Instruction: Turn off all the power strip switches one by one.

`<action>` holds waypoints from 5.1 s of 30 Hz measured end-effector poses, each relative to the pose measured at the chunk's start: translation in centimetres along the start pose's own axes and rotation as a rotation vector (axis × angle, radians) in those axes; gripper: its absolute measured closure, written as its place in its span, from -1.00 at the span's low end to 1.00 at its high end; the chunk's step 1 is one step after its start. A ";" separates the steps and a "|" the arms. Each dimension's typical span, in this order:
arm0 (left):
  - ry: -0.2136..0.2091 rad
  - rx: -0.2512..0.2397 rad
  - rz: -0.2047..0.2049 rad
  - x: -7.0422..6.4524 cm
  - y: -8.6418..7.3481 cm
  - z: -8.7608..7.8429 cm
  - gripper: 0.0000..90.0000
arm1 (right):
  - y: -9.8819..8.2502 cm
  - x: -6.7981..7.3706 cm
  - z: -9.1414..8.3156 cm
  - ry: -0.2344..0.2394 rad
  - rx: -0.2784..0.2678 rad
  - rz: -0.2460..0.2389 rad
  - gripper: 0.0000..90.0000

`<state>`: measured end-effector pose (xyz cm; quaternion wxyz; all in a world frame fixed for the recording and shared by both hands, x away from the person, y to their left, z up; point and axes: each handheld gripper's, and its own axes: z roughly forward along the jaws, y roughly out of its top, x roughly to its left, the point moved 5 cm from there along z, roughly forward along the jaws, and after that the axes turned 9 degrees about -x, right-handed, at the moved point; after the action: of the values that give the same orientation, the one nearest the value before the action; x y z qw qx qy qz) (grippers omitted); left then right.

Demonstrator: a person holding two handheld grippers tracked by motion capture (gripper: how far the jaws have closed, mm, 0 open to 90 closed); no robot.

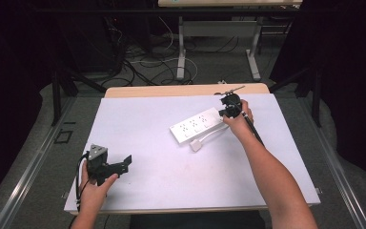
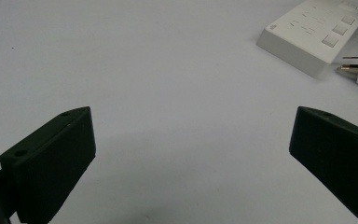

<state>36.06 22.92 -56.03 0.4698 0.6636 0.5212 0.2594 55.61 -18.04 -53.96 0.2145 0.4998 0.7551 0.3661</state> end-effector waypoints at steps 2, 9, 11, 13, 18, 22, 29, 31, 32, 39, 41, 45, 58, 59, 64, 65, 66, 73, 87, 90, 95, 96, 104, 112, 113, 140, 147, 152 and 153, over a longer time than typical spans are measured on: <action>0.000 0.002 0.000 0.0 0.0 0.0 -0.99 | -0.1 -0.2 0.3 -0.005 -0.005 0.005 1.00; -0.001 0.003 0.000 0.0 0.0 0.0 -0.99 | -0.3 -0.4 0.9 -0.010 0.004 0.017 1.00; -0.002 0.008 -0.001 0.0 -0.1 -0.1 -0.99 | -0.4 -0.3 1.3 -0.004 0.011 0.024 1.00; -0.001 0.007 0.002 0.0 -0.1 0.0 -0.99 | -0.5 -0.3 1.6 -0.002 0.003 0.029 1.00; 0.002 0.003 -0.006 0.1 -0.1 -0.1 -0.99 | -0.7 -0.3 2.0 -0.007 0.014 0.030 1.00; 0.002 0.005 -0.006 0.1 -0.2 -0.1 -0.99 | -0.8 -0.4 2.3 0.001 0.010 0.040 1.00; 0.004 0.006 -0.004 0.1 -0.2 -0.1 -0.99 | -0.9 -0.6 2.4 0.000 0.015 0.041 1.00; 0.004 0.008 -0.005 0.1 -0.2 -0.1 -0.99 | -0.9 -0.6 2.5 -0.005 0.012 0.033 1.00; 0.003 0.011 -0.003 0.0 -0.3 -0.1 -0.99 | -0.9 -0.6 2.5 -0.006 0.008 0.027 1.00; 0.004 0.007 -0.003 -0.1 -0.2 -0.2 -0.99 | -1.1 -0.4 2.6 -0.017 0.001 0.022 1.00; 0.004 0.006 -0.003 0.0 -0.3 -0.2 -0.99 | -1.1 -0.4 2.5 -0.027 -0.001 0.012 1.00; 0.006 0.009 -0.002 0.1 -0.3 -0.2 -0.99 | -0.9 -0.3 2.4 -0.013 -0.026 0.028 1.00; 0.007 0.009 -0.002 0.2 -0.2 -0.2 -0.99 | -0.5 0.0 1.7 -0.003 -0.018 0.032 1.00; 0.007 0.007 -0.002 0.2 -0.2 -0.2 -0.99 | -0.5 0.1 1.6 -0.006 -0.018 0.030 1.00; 0.007 0.005 -0.005 0.1 -0.2 -0.2 -0.99 | -0.4 0.2 1.3 0.000 -0.015 0.018 1.00; 0.005 0.004 -0.007 0.1 -0.2 -0.2 -0.99 | -0.4 0.3 1.2 0.008 -0.013 0.018 1.00; 0.004 0.004 -0.009 0.1 -0.2 -0.2 -0.99 | -0.4 0.6 1.2 0.018 -0.014 0.025 1.00; 0.005 0.005 -0.010 0.1 -0.2 -0.1 -0.99 | -0.4 1.4 1.0 0.045 -0.014 -0.004 1.00; 0.010 0.000 -0.003 0.2 -0.1 -0.2 -0.99 | -0.8 3.1 0.9 0.090 0.014 -0.029 1.00; 0.010 -0.002 -0.001 0.2 -0.1 -0.2 -0.99 | -0.9 3.5 0.9 0.100 0.019 -0.022 1.00; 0.014 -0.011 -0.001 0.3 0.0 -0.3 -0.99 | -1.0 4.1 1.0 0.121 0.007 -0.026 1.00; 0.015 -0.011 -0.002 0.3 0.0 -0.4 -0.99 | -1.0 4.1 1.0 0.121 0.007 -0.026 1.00; 0.014 -0.018 0.000 0.3 0.0 -0.5 -0.99 | -1.1 4.6 0.9 0.134 0.023 -0.035 1.00; 0.010 -0.014 0.007 0.3 0.0 -0.4 -0.99 | -1.0 5.1 0.9 0.139 0.024 -0.041 0.94; 0.009 -0.014 0.007 0.2 0.0 -0.4 -0.99 | -1.0 5.2 0.9 0.143 0.027 -0.038 0.93; 0.005 -0.016 0.007 0.2 0.0 -0.5 -0.99 | -1.6 6.0 1.5 0.130 0.064 -0.064 0.97; 0.003 -0.013 0.012 0.1 0.0 -0.5 -0.99 | -1.6 6.0 1.6 0.126 0.065 -0.066 0.98; 0.003 -0.012 0.011 0.1 0.0 -0.5 -0.99 | -1.7 6.2 1.6 0.130 0.065 -0.089 0.99; 0.003 -0.012 0.012 0.1 0.0 -0.5 -0.99 | -1.7 6.2 1.6 0.122 0.067 -0.098 0.99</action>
<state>35.72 23.19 -55.83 0.4711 0.6636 0.5164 0.2664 53.20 -12.26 -55.99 0.1690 0.4460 0.8020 0.3596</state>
